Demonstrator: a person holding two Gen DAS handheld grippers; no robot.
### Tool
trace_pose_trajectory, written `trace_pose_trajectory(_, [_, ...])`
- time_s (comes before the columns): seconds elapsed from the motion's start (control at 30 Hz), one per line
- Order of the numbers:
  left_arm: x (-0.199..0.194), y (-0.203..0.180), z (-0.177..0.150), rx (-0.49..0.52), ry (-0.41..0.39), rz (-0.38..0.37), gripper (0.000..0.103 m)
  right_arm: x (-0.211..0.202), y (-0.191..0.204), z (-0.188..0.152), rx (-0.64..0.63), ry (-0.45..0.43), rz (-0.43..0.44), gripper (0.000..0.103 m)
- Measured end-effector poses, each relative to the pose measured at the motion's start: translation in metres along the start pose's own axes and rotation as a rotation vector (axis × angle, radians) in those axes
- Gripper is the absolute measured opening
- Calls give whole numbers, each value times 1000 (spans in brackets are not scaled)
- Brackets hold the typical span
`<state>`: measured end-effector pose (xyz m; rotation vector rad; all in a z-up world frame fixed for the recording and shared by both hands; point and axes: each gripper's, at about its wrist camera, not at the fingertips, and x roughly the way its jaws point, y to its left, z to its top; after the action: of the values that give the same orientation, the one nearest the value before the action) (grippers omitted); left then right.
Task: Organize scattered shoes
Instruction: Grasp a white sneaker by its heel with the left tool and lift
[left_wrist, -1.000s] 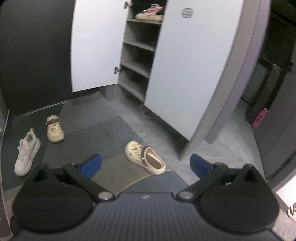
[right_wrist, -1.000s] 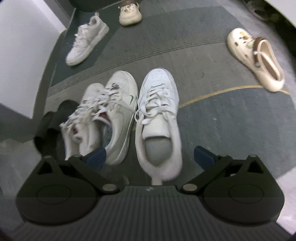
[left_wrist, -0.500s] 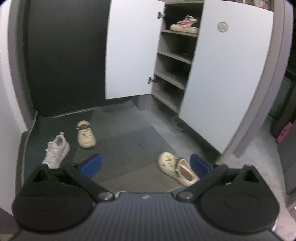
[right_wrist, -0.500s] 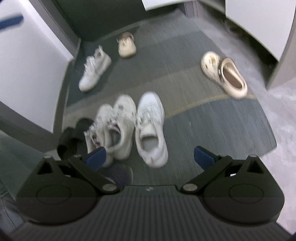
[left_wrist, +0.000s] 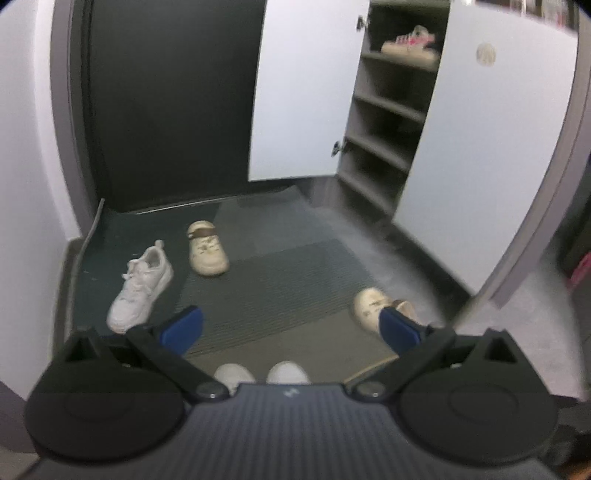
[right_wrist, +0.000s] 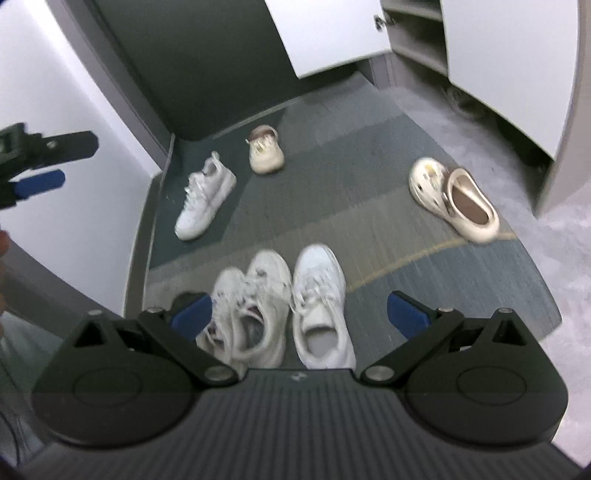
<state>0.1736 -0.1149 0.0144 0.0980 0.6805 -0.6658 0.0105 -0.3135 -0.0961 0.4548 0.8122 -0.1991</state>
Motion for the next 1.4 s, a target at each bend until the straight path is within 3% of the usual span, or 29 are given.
trace_pose_trajectory(0.13, [-27,33,31,29,-72,9,103,-1,33,15,-81,-72,26,103])
trace_pose_trajectory(0.2, [-29,52,56,49,-57,24,103,0,44,21,-96,-85,43,103])
trace_pose_trajectory(0.33, [-9,93,99,21,-4,58,103,8,62,34,-91,-96,78,103])
trace_pose_trajectory(0.47, [34,124,111,88,3,131,103,23,76,44,-90,-98,114,103])
trace_pose_trajectory(0.63, [138,183,85,87,53,149,103,48,74,42,-111,-16,138,103])
trace_pose_trajectory(0.73, [210,219,51,96,113,156,103,68,53,40,21,104,160,103])
trace_pose_trajectory(0.83, [286,251,17,148,183,181,103,80,33,41,121,154,229,103])
trace_pose_trajectory(0.97, [375,294,-15,193,262,247,103,108,13,41,105,205,153,103])
trace_pose_trajectory(1.07, [431,325,-24,173,291,286,103,140,-11,35,168,286,88,103])
trace_pose_trajectory(1.2, [468,351,-28,151,300,283,103,181,-40,25,276,386,12,103])
trace_pose_trajectory(1.4, [532,361,-29,202,338,250,103,218,-55,15,354,446,-22,103])
